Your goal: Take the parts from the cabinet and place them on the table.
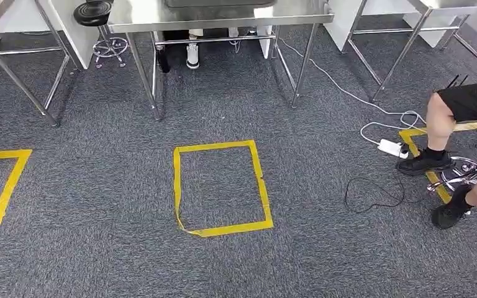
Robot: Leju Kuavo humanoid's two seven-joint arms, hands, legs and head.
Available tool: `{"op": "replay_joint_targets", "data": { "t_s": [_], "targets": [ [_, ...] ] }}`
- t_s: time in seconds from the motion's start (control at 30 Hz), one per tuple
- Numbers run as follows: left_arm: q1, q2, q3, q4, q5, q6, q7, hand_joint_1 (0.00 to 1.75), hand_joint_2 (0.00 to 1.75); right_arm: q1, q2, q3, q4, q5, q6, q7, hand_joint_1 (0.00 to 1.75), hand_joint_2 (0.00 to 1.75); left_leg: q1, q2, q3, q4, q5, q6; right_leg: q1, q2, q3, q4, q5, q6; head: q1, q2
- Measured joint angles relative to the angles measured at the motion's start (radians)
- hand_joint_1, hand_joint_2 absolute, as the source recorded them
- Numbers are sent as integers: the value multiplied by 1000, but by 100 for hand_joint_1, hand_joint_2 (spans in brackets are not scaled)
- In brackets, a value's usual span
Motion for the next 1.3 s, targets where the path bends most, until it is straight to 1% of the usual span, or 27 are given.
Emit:
{"op": "replay_joint_targets", "data": {
  "t_s": [0.07, 0.1, 0.13, 0.17, 0.27, 0.3, 0.37, 0.4, 0.43, 0.47, 0.5, 0.57, 0.6, 0.63, 0.73, 0.77, 0.83, 0.9, 0.93, 0.97, 1.0, 1.07, 1.1, 1.17, 1.23, 1.27, 1.3],
  "targets": [
    [0, -2, 0, 0, 0, 0, 0, 0, 0, -1, -1, 0, 0, 0, 0, 0, 0, 0, 11, 0, 0, 3, 1, -20, -15, -7, 102, -198, 78, 35, 0, 0],
    [0, 2, 0, -1, 0, 1, 0, 0, 0, -5, 4, 0, 0, 0, 0, 0, 0, 0, 2, 2, 0, 8, 0, -35, -19, -25, 117, -243, 88, 38, 5, 0],
    [0, 2, 0, -2, 0, 2, 0, 0, 0, -6, 7, 0, 0, 0, 0, 0, 0, 0, 3, 2, 1, 8, -4, -42, -9, -10, 114, -245, 95, 19, 9, 0],
    [0, 2, 0, -2, 0, 2, 0, 0, 0, -6, 7, 0, 0, 0, 0, 0, 0, 0, 2, 3, 4, 1, -1, -50, -7, -7, 110, -238, 96, -3, 0, 0],
    [1, -1, 0, -1, 0, 2, 0, 0, 0, -4, 3, 0, 0, 0, 0, 1, 0, 0, 14, 5, 9, -3, 1, -67, -7, -1, 118, -238, 106, -34, 0, 0],
    [1, 0, 0, -1, 0, 2, 0, 0, 0, -4, 5, 0, 0, 0, 0, 1, 0, 0, 14, 4, -4, 31, -33, -63, -5, 0, 116, -238, 108, -39, -1, 0],
    [1, -1, 0, -1, 0, 2, 0, 0, 0, -4, 5, 0, 0, 0, 0, 1, 0, 0, 7, -1, -72, 194, -129, -58, 3, 2, 112, -237, 112, -49, -5, 0],
    [1, -1, 0, -1, 0, 2, 0, 0, 0, -3, 6, 0, 0, 0, 0, 1, 0, 0, 3, -2, -109, 277, -163, -55, 9, 2, 111, -237, 111, -52, -4, 0],
    [2, -1, 0, -1, 0, 2, 0, 0, 0, -2, 6, 0, 0, 0, 0, 1, 0, 0, 0, -3, -133, 332, -177, -50, 15, 5, 111, -237, 111, -53, -5, 0],
    [2, -1, 0, -1, 0, 2, 0, 0, 0, -1, 6, 0, 0, 0, 0, 1, 0, 0, -5, -3, -134, 335, -167, -44, 20, 8, 112, -236, 110, -54, -4, 0],
    [2, -1, 0, -1, 0, 2, 0, 0, 0, -1, 6, 0, 0, 0, 0, 1, 0, 0, -9, -4, -114, 295, -137, -35, 23, 12, 115, -236, 109, -56, -4, 0],
    [2, -1, 0, -1, 0, 2, 0, 0, 0, -3, 7, 0, 0, 2, 0, 1, 0, 0, -16, -14, -27, 126, -50, -15, 28, 22, 122, -236, 106, -58, -4, 0],
    [2, 0, 0, -1, 0, 2, -1, 0, 0, -3, 8, 0, 0, 3, 0, 1, 0, 0, -19, -30, 10, 47, -30, -4, 27, 26, 123, -236, 105, -59, -4, 0],
    [2, 0, 0, -1, 0, 2, -1, 0, 0, -5, 10, 0, 0, 3, 0, 1, 0, 0, -20, -34, 18, 29, -39, -5, 42, 27, 117, -230, 103, -56, -2, 0],
    [2, -1, 0, -1, 0, 2, -3, 0, 0, -4, 9, 0, 0, 4, 0, 1, 0, 0, -32, -29, 10, 31, -36, -1, 29, 33, 109, -236, 108, -46, -3, 0],
    [1, -2, 0, -1, 0, 2, -3, 0, 0, -3, 8, 0, 0, 4, 0, 1, 0, 0, -23, -25, 12, 18, -29, 7, 34, 35, 106, -231, 103, -40, -3, 0],
    [1, -2, 0, -2, 0, 3, -3, 0, 0, -5, 9, 0, 0, 5, 0, 1, 0, 0, -21, -17, 11, 15, -24, 18, 30, 20, 64, -155, 60, -42, 0, 0],
    [1, -2, 1, -2, 0, 4, -3, 0, 0, -7, 7, 0, 0, 5, 0, 1, 0, 0, -22, -8, 4, 15, -23, 19, 25, 16, -21, 16, -10, -46, 3, 0],
    [1, -3, 1, -1, 0, 4, -3, 0, 0, -6, 7, 0, 0, 5, 0, 1, 0, 0, -22, -4, 2, 15, -23, 20, 24, 15, -52, 79, -28, -41, 3, 0],
    [1, -3, 1, -2, 0, 3, -3, 0, 0, -3, 6, 0, 0, 4, 0, 1, 0, 0, -22, -1, 2, 16, -22, 19, 22, 15, -60, 94, -24, -32, 4, 0],
    [1, -3, 1, -1, 0, 3, -3, 0, 0, -1, 6, -1, 0, 4, 0, 2, 0, 0, -21, 1, 2, 16, -21, 19, 19, 13, -43, 61, -5, -21, 4, 0],
    [1, -4, 1, -1, 0, 3, -3, 0, 0, -1, 5, -1, 0, 4, 0, 2, 0, 0, -19, 5, 4, 16, -19, 15, 15, 2, 55, -129, 70, 3, 3, 0],
    [1, -5, 1, -1, 0, 2, -3, 0, 0, -3, 4, -1, 0, 5, 0, 2, 0, 0, -20, 7, 4, 16, -18, 11, 14, -14, 107, -224, 97, 6, 5, 0],
    [1, -5, 1, -1, 0, 2, -3, 0, 0, -6, 4, -1, 0, 6, 0, 2, 0, 0, -29, 10, 4, 18, -18, -3, 22, -8, 103, -242, 105, -24, 2, 0],
    [1, -6, 1, -1, 0, 2, -3, 0, 0, -4, 4, -1, 0, 6, 0, 2, 0, 0, -26, 11, 7, 12, -13, -13, 28, -6, 100, -240, 105, -35, 2, 0],
    [1, -6, 1, -1, 0, 2, -3, 0, 0, -4, 4, -1, 0, 6, 0, 5, 0, 0, -25, 13, 7, 10, -11, -19, 27, -4, 99, -243, 110, -43, 4, 0],
    [1, -6, 1, -1, 0, 2, -3, 0, 0, -4, 3, -1, 0, 6, 0, 5, 0, 0, -21, 9, 1, 21, -20, -25, 12, -1, 111, -248, 117, -54, 3, 0]
  ]
}}
